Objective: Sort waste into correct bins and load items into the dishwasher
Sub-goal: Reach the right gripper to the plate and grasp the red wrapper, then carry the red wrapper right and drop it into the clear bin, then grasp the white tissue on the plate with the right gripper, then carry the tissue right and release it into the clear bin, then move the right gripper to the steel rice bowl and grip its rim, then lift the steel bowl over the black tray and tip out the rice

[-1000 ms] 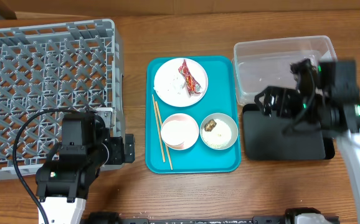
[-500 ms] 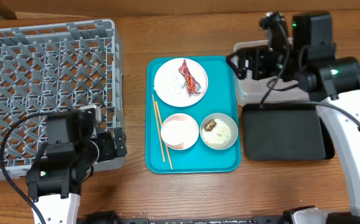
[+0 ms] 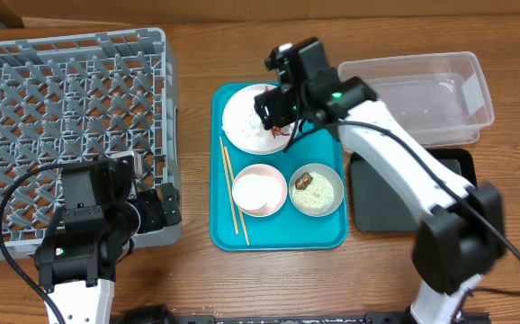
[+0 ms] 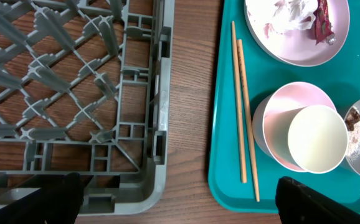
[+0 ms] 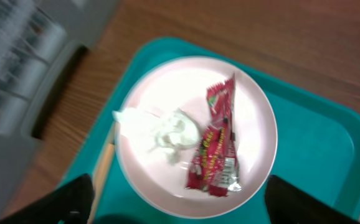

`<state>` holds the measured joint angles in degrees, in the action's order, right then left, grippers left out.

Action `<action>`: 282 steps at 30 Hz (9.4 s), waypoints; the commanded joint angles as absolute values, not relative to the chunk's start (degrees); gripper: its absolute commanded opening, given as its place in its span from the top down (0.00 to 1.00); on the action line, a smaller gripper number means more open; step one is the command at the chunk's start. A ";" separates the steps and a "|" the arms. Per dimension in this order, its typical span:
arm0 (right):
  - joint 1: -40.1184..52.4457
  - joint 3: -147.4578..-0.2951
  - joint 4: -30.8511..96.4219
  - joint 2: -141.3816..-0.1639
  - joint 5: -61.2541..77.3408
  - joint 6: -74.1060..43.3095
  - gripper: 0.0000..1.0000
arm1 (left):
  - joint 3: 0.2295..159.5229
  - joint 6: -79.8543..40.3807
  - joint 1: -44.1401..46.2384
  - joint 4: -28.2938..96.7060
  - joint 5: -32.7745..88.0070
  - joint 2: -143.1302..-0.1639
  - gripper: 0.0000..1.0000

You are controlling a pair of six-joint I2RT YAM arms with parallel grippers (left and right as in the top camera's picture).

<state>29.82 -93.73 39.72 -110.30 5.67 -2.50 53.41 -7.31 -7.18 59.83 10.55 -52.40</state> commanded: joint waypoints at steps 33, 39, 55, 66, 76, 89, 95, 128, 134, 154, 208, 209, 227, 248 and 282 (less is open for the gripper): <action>22.06 -104.90 56.18 -108.60 2.61 -14.52 0.96 | 55.00 -6.17 -7.51 59.77 11.42 -52.40 0.00; 13.56 -103.81 63.16 -107.81 0.89 -20.05 0.96 | 55.00 -6.17 -7.51 59.64 11.42 -52.40 0.00; 7.70 -101.89 63.31 -107.68 9.37 -15.99 0.27 | 55.02 -6.20 -7.51 59.11 11.42 -52.40 0.00; 18.37 -103.28 51.00 -108.29 20.88 -13.50 0.20 | 55.00 -6.20 -7.51 58.63 11.44 -52.40 0.00; 32.21 -103.02 44.45 -118.37 3.49 -14.63 0.12 | 55.00 -6.20 -7.51 58.59 11.44 -52.40 0.00; 33.43 -103.02 39.38 -130.91 3.60 -24.29 0.39 | 55.00 -6.20 -7.49 58.61 11.44 -52.40 0.00; 33.01 -103.66 41.54 -130.65 3.53 -24.27 0.80 | 55.00 -6.20 -7.51 58.89 11.44 -52.40 0.00; 5.02 -108.38 71.50 -109.34 0.25 -17.12 0.05 | 55.00 -6.17 -7.51 58.41 11.42 -52.40 0.00; 5.93 -108.47 73.76 -102.26 1.48 -15.16 0.05 | 55.00 -6.17 -7.51 58.43 11.42 -52.40 0.00; 22.02 -80.95 72.03 -83.94 6.96 -14.87 0.20 | 55.00 -6.17 -7.51 58.26 11.42 -52.40 0.00; 39.05 -50.63 41.28 -90.74 8.60 -4.43 0.66 | 54.89 -6.20 -7.51 58.67 11.44 -52.47 0.00; 39.05 -50.63 41.12 -90.74 8.62 -4.43 0.67 | 54.89 -6.20 -7.49 58.67 11.44 -52.47 0.00; 39.05 -55.83 46.81 -90.67 7.38 -6.96 0.96 | 54.89 -6.20 -7.49 58.70 11.44 -52.47 0.00; 18.28 -65.34 54.28 -76.90 12.51 -23.57 0.96 | 54.89 -6.20 -7.49 58.63 11.44 -52.47 0.00; -29.71 -50.78 46.76 -82.32 71.94 -15.25 0.96 | 54.89 -6.20 -7.49 58.67 11.46 -52.47 0.00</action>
